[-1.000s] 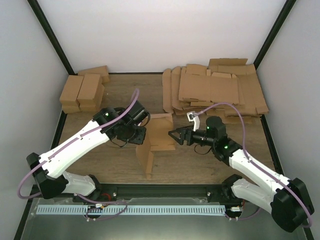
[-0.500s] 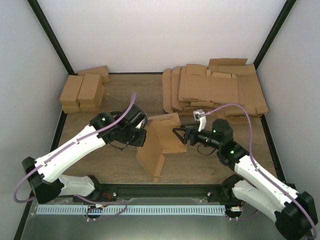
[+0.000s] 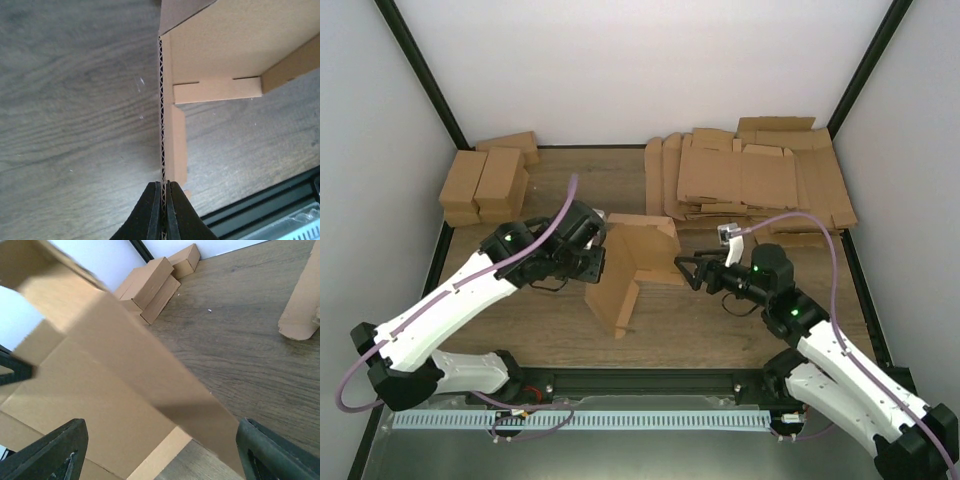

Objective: Fold the paper box

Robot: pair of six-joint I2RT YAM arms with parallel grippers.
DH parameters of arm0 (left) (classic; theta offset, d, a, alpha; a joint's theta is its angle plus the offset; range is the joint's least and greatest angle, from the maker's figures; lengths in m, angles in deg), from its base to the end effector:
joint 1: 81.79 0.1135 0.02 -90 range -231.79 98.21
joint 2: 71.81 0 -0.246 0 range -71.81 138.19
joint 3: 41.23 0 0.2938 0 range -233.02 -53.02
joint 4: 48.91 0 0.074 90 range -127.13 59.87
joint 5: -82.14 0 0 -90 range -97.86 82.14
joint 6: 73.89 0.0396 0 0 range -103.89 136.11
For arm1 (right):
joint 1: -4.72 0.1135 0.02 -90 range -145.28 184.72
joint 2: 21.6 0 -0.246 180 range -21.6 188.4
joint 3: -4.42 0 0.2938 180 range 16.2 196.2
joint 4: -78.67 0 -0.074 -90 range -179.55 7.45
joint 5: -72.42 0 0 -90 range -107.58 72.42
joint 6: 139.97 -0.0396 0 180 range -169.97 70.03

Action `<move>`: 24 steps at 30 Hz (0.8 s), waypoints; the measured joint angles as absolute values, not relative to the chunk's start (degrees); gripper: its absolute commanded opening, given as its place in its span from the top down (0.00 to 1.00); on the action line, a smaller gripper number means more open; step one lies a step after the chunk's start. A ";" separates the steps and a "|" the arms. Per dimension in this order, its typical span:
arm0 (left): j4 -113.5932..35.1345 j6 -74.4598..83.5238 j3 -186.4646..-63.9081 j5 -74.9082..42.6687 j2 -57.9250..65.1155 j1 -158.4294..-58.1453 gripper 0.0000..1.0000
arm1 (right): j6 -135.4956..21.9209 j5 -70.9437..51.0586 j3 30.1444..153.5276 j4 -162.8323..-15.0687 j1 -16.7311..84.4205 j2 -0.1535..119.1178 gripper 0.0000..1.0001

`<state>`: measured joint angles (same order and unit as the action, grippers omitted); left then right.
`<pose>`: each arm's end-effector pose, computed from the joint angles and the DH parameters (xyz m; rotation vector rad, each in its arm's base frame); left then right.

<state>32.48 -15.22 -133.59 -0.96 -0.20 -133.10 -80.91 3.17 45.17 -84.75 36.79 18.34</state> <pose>0.1742 -0.2099 0.3523 0.4199 2.6257 -0.3395 0.1892 0.1351 0.2454 -0.2903 1.9534 1.0789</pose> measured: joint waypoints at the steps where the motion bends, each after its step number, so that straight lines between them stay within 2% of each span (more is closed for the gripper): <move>1: 33.11 -14.89 -134.79 0.20 -0.26 -133.12 0.96 | -81.09 3.15 45.44 -84.42 36.79 18.67 0.16; 10: 38.55 -13.08 -136.89 7.71 0.35 -133.16 0.96 | -84.78 4.61 49.28 -86.08 36.71 25.49 0.18; 24: 35.45 -11.99 -128.74 7.82 -2.27 -133.18 0.96 | -93.06 9.92 48.36 -98.17 36.29 33.82 0.32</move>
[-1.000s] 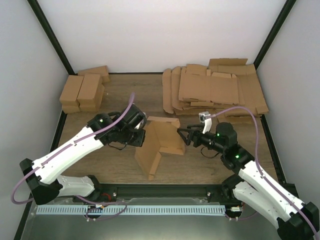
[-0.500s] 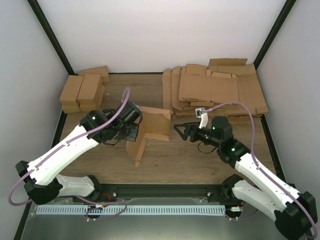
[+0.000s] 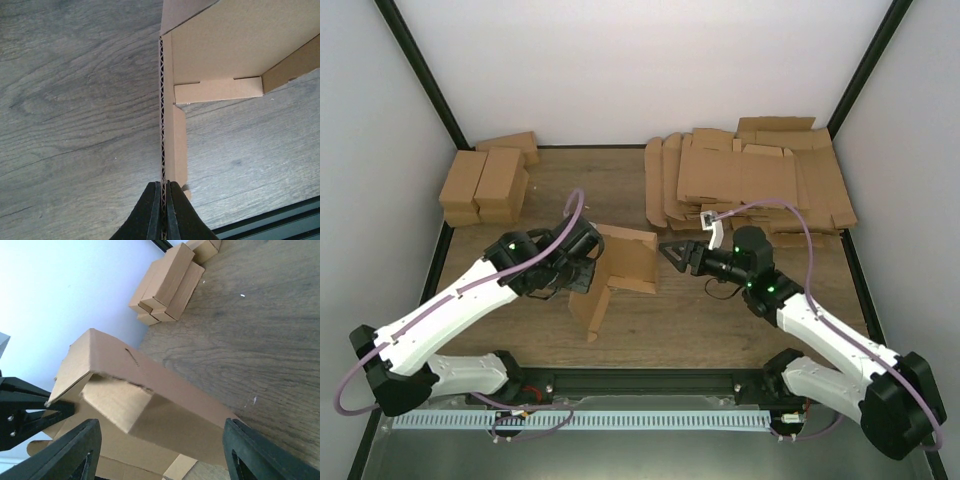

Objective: Fold the paper box

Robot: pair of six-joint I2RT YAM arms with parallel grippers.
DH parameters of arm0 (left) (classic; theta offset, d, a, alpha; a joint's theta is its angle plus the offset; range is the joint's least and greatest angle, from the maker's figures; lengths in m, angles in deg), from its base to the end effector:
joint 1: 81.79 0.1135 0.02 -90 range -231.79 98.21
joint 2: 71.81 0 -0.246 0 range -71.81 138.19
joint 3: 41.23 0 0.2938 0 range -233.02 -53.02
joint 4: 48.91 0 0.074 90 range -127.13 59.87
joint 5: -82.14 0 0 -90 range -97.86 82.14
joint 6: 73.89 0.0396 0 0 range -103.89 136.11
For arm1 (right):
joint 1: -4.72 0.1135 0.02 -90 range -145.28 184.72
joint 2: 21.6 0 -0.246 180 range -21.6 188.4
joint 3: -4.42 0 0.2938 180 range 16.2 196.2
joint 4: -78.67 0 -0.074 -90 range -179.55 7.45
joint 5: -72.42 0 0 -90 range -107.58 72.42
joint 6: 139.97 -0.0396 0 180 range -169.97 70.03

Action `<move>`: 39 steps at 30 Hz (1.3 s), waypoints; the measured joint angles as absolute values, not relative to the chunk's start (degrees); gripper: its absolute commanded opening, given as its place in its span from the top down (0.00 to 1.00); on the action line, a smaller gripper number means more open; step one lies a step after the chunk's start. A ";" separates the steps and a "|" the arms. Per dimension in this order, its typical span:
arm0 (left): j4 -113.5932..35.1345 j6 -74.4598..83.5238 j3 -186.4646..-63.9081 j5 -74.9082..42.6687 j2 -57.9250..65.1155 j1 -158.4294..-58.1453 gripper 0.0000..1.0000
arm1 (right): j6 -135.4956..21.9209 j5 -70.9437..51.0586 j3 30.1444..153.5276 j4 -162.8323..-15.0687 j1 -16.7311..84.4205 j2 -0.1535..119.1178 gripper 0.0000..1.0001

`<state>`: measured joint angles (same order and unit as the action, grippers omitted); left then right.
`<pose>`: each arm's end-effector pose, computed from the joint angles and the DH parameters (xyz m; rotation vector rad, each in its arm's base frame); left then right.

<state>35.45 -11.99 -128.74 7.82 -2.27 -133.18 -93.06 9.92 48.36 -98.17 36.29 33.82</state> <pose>0.1696 -0.1952 0.3319 0.4606 2.6131 -0.0736 0.2238 0.1590 0.2300 -0.1739 2.0112 1.3150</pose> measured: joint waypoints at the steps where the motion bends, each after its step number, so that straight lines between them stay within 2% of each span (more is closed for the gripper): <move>1: 35.04 -11.96 -128.30 7.69 -2.60 -133.18 0.96 | -93.15 10.08 48.39 -98.58 36.29 34.39 0.32; 11: 32.76 -11.88 -125.77 6.91 -4.70 -133.21 0.96 | -93.87 12.48 48.41 -101.58 36.29 39.79 0.37; 23: 31.91 -11.88 -125.09 7.04 -4.92 -133.51 0.96 | -94.44 13.29 49.19 -103.17 36.29 40.16 0.43; 28: 31.93 -11.99 -125.09 7.41 -4.57 -133.99 0.96 | -94.44 13.49 50.55 -103.46 36.29 41.23 0.42; 30: 31.93 -12.01 -125.09 7.61 -4.35 -134.12 0.96 | -94.40 13.49 50.55 -103.33 36.29 41.34 0.33; 32: 31.91 -11.99 -125.09 7.65 -4.24 -134.30 0.96 | -94.35 13.46 50.55 -103.33 36.29 41.32 0.30; 39: 31.91 -12.01 -125.09 7.98 -4.15 -134.67 0.96 | -94.11 12.90 50.55 -103.11 36.29 39.22 0.38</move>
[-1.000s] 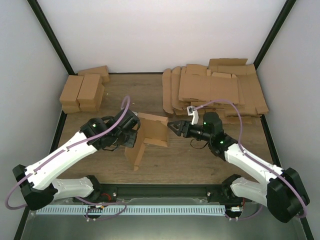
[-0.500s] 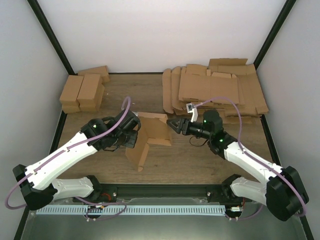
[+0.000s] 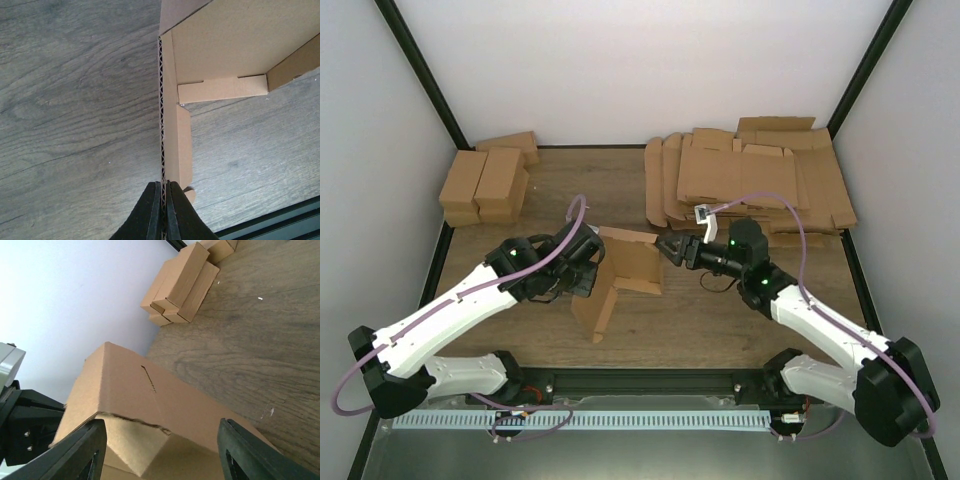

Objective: Fold the paper box

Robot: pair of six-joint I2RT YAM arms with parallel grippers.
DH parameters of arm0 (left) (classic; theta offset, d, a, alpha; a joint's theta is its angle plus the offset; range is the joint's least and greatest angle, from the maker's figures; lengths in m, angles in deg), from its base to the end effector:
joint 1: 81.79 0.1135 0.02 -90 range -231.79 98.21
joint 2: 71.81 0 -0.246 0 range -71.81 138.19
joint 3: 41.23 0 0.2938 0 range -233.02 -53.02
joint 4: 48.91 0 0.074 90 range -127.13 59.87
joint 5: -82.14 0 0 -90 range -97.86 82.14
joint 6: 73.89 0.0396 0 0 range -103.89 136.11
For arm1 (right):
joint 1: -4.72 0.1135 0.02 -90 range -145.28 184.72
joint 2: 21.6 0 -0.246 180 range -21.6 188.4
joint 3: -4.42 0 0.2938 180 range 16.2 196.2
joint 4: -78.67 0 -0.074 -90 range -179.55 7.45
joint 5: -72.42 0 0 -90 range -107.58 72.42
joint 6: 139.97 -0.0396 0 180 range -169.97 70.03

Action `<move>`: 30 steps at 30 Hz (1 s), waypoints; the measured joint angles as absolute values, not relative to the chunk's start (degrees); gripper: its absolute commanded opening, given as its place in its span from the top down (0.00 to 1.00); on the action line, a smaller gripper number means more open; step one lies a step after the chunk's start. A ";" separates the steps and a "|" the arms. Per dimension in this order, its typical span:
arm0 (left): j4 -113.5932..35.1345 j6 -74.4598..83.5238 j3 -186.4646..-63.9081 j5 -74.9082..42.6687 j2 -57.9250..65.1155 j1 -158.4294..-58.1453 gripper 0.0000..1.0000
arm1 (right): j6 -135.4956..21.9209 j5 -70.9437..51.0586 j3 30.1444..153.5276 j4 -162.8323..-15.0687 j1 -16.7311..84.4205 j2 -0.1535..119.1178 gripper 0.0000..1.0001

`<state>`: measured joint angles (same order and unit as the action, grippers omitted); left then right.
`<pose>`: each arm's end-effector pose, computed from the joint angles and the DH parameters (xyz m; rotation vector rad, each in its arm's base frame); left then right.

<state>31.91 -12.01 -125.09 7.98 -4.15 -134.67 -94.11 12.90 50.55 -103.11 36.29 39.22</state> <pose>0.1635 -0.1981 0.3217 0.4829 2.5837 -0.1063 0.2363 0.1688 0.2296 -0.2079 1.9908 1.3771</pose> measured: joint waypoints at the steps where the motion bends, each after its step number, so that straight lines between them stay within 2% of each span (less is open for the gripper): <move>1: 31.91 -12.01 -125.09 8.00 -4.15 -134.67 0.96 | -94.11 12.94 50.57 -103.06 36.29 39.28 0.39; 7: 31.89 -11.94 -125.09 8.00 -4.15 -135.00 0.96 | -93.74 13.55 50.59 -102.71 36.29 41.69 0.46; 9: 31.78 -11.94 -125.09 7.98 -4.15 -135.20 0.92 | -93.59 13.77 50.59 -102.41 36.29 42.30 0.49; 11: 31.47 -11.90 -125.09 7.93 -4.15 -135.35 0.82 | -93.35 13.90 50.59 -102.04 36.29 42.43 0.51; 14: 30.49 -12.16 -124.94 7.61 -4.35 -135.46 0.56 | -93.04 13.92 50.59 -101.67 36.29 42.41 0.51; 16: 29.53 -11.96 -124.28 7.36 -5.03 -135.46 0.44 | -92.74 13.92 50.53 -101.43 36.29 42.26 0.51; 20: 27.06 -13.27 -122.95 6.18 -8.31 -135.46 0.27 | -92.01 14.27 50.03 -101.40 36.29 41.64 0.51; 24: 22.93 -14.80 -122.93 4.96 -14.69 -135.00 0.24 | -91.10 14.62 49.06 -101.18 36.29 41.36 0.52; 30: 18.58 -14.56 -125.75 2.16 -18.49 -128.44 0.32 | -89.61 15.52 48.91 -101.10 36.29 41.32 0.51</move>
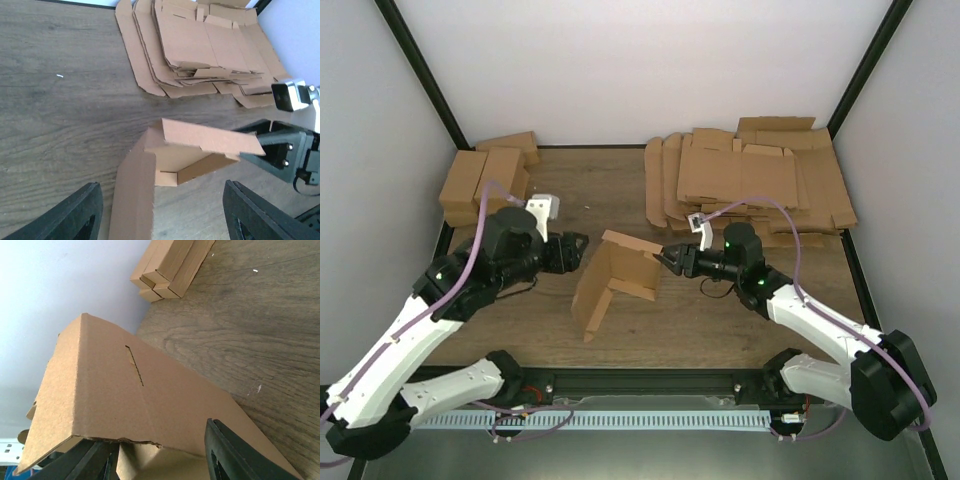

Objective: Fold the paper box

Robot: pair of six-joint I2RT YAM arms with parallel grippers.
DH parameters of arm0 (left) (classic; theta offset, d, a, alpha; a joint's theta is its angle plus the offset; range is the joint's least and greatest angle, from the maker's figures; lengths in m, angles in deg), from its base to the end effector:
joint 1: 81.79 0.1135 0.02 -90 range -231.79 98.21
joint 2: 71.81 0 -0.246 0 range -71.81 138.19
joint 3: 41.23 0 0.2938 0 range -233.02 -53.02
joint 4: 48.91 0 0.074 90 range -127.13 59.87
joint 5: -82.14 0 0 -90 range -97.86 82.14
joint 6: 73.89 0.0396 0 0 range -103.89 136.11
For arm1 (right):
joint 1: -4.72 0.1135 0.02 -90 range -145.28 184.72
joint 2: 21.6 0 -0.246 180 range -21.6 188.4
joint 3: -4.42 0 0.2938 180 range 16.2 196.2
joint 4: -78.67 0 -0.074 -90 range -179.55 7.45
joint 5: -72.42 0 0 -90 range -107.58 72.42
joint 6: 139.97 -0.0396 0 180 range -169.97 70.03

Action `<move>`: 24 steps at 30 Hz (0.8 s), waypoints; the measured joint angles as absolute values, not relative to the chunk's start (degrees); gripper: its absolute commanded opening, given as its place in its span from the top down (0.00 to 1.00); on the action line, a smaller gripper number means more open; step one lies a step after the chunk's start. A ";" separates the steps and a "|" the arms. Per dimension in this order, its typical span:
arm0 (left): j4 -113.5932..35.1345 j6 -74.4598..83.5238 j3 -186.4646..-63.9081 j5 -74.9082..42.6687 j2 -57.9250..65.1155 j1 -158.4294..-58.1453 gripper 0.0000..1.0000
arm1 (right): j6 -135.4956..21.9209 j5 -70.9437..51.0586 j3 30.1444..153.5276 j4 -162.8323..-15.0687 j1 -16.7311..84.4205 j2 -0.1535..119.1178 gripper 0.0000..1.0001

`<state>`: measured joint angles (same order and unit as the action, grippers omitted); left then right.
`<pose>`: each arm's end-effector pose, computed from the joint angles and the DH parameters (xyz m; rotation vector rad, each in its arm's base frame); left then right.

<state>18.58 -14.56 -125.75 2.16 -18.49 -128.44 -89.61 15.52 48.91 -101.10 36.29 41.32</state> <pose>0.1529 -0.1519 0.3961 0.2137 2.2403 -0.5572 0.2343 0.1694 0.2054 -0.2915 2.0727 1.3500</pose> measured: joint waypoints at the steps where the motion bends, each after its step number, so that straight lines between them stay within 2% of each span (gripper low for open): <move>1: 17.81 -14.13 -125.83 1.11 -18.36 -126.54 0.32 | -89.41 15.69 48.91 -101.12 36.29 41.32 0.51; 4: 14.73 -11.31 -124.96 -6.91 -17.07 -116.84 0.34 | -88.52 16.09 48.91 -101.10 36.29 41.32 0.51; 9: 7.74 -8.42 -118.12 -22.16 -13.22 -104.95 0.45 | -87.77 16.33 48.93 -100.99 36.29 41.32 0.51; 16: -0.37 -6.98 -108.68 -40.57 -10.14 -100.99 0.50 | -86.59 16.70 48.93 -100.49 36.29 41.84 0.51; 24: -5.36 -6.22 -108.24 -46.95 -7.78 -100.18 0.55 | -86.18 17.44 49.02 -100.49 36.29 42.74 0.51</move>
